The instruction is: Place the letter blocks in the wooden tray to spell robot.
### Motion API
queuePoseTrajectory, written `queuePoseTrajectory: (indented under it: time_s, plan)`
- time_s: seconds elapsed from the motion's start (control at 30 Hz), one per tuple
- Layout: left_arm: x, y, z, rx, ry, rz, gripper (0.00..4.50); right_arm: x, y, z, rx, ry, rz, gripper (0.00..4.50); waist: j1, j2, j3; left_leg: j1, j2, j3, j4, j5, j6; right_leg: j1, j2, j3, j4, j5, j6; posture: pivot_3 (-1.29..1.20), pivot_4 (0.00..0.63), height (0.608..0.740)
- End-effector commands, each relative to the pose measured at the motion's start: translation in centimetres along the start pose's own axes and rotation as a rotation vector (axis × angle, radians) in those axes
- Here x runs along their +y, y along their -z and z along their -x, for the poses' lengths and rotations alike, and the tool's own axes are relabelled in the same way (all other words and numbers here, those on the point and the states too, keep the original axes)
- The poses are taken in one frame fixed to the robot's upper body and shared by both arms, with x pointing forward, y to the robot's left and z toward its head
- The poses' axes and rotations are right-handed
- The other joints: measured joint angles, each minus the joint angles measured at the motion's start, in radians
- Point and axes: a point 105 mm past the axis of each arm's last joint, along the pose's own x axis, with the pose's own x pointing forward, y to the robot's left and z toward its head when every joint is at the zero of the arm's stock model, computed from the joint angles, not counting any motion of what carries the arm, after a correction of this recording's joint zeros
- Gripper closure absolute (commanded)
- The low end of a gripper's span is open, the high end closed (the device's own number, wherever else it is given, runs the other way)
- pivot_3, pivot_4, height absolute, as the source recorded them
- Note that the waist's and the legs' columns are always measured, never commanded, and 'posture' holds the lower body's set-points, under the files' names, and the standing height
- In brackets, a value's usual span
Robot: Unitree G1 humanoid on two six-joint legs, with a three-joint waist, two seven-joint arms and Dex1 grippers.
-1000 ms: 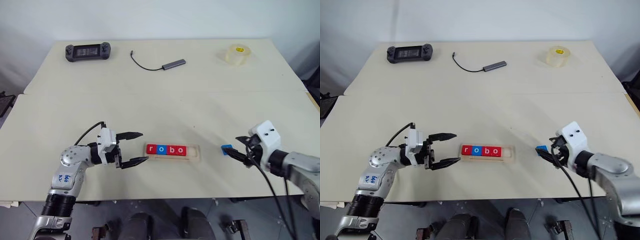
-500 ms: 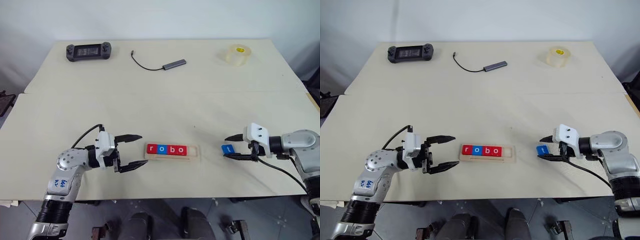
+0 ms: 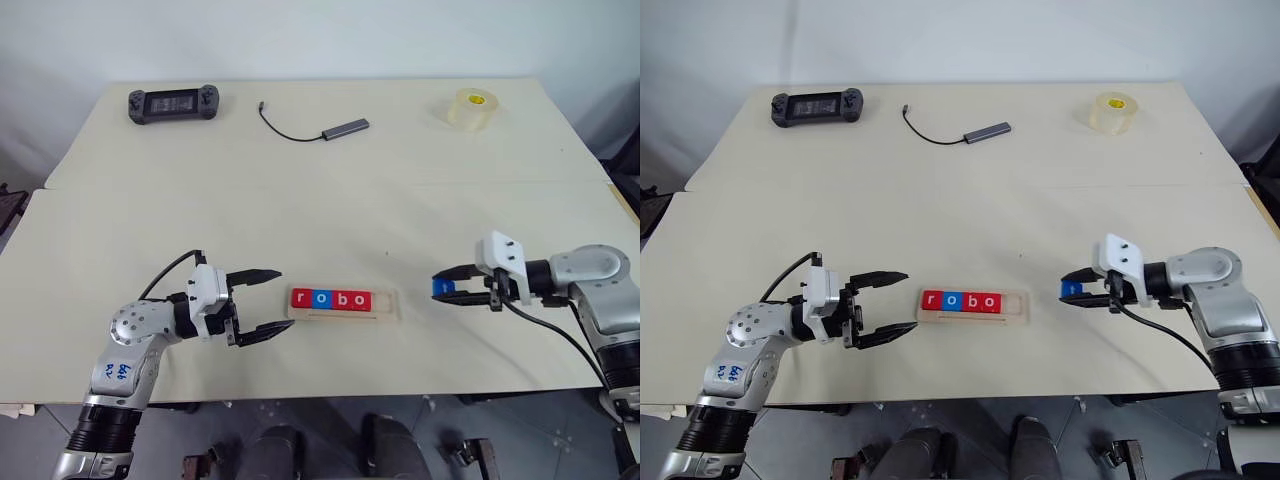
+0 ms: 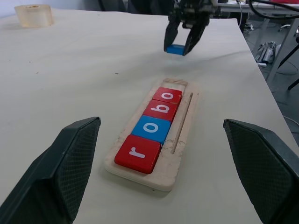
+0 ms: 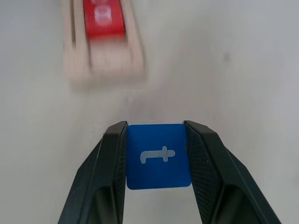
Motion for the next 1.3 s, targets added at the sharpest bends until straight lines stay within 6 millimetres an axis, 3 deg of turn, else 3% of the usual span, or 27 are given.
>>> queuePoseTrajectory:
  time_s: [0.03, 0.23, 0.43, 0.6, 0.73, 0.87, 1.03, 1.2, 1.3]
  plan:
    - [0.0, -0.7, -0.2, -0.026, -0.001, -0.029, 0.00, 0.8, -2.9, -2.0, -0.042, -0.019, 0.013, 3.06, 0.001, 0.000, 0.000, 0.000, 0.000, 0.000, 0.000, 0.000, 0.000, 0.000, 0.000, 0.000, 0.000, 0.000, 0.000, 0.00, 0.150, 0.740]
    - [0.0, -0.8, -0.4, -0.034, -0.009, -0.031, 0.00, 1.7, -3.3, -4.9, -0.053, -0.045, -0.008, 3.06, 0.017, 0.000, 0.000, -0.001, -0.001, -0.001, 0.000, 0.000, 0.000, 0.000, -0.001, 0.000, 0.000, 0.000, 0.000, 0.00, 0.150, 0.740]
    - [0.1, -0.8, -0.2, -0.033, -0.025, -0.037, 0.00, 2.7, -3.0, -5.8, -0.044, -0.091, -0.040, 3.06, 0.022, 0.000, 0.000, -0.001, -0.001, -0.001, 0.000, 0.000, 0.000, -0.001, 0.000, 0.000, 0.000, 0.000, 0.000, 0.00, 0.150, 0.740]
    - [0.0, -0.8, 0.0, -0.034, -0.033, -0.035, 0.00, 3.2, -2.2, -5.4, -0.007, -0.113, -0.059, 1.33, 0.023, 0.000, 0.000, -0.001, -0.001, 0.000, 0.000, 0.000, 0.000, -0.001, 0.000, 0.000, 0.000, 0.000, 0.000, 0.00, 0.150, 0.740]
    - [0.0, -0.8, 0.1, -0.031, -0.035, -0.034, 0.00, 3.1, -2.7, -4.6, -0.019, -0.106, -0.057, 0.03, 0.022, 0.000, 0.000, -0.001, -0.001, 0.000, 0.000, 0.000, 0.000, -0.001, 0.000, 0.000, 0.000, 0.000, 0.000, 0.00, 0.150, 0.740]
    - [0.0, -0.8, 0.0, -0.031, -0.032, -0.033, 0.00, 2.7, -4.5, -4.3, -0.093, -0.089, -0.059, 0.03, 0.022, 0.000, 0.000, -0.001, -0.001, 0.000, 0.000, 0.000, 0.000, -0.001, 0.000, 0.000, 0.000, 0.000, 0.000, 0.00, 0.150, 0.740]
    - [0.1, -0.8, -0.1, -0.033, -0.029, -0.035, 0.00, 1.8, -4.9, -4.0, -0.121, -0.038, -0.069, 0.03, 0.023, 0.000, 0.000, -0.001, -0.001, 0.000, 0.000, 0.000, 0.000, -0.001, 0.000, 0.000, 0.000, 0.000, 0.000, 0.00, 0.150, 0.740]
    - [0.3, -0.7, 0.6, -0.017, -0.053, -0.037, 0.00, 0.8, -4.8, -1.5, -0.224, 0.112, -0.018, 0.03, 0.026, 0.000, 0.000, -0.001, -0.002, -0.001, -0.001, 0.000, 0.000, -0.001, 0.000, 0.000, -0.001, 0.000, 0.000, 0.00, 0.150, 0.740]
    - [0.3, -0.5, 1.7, 0.006, -0.084, -0.027, 0.00, 1.5, -3.6, 0.6, -0.231, 0.170, 0.036, 0.03, 0.025, 0.000, 0.000, -0.001, -0.002, 0.000, -0.002, 0.000, 0.000, -0.001, 0.000, -0.001, -0.001, 0.000, 0.000, 0.00, 0.150, 0.740]
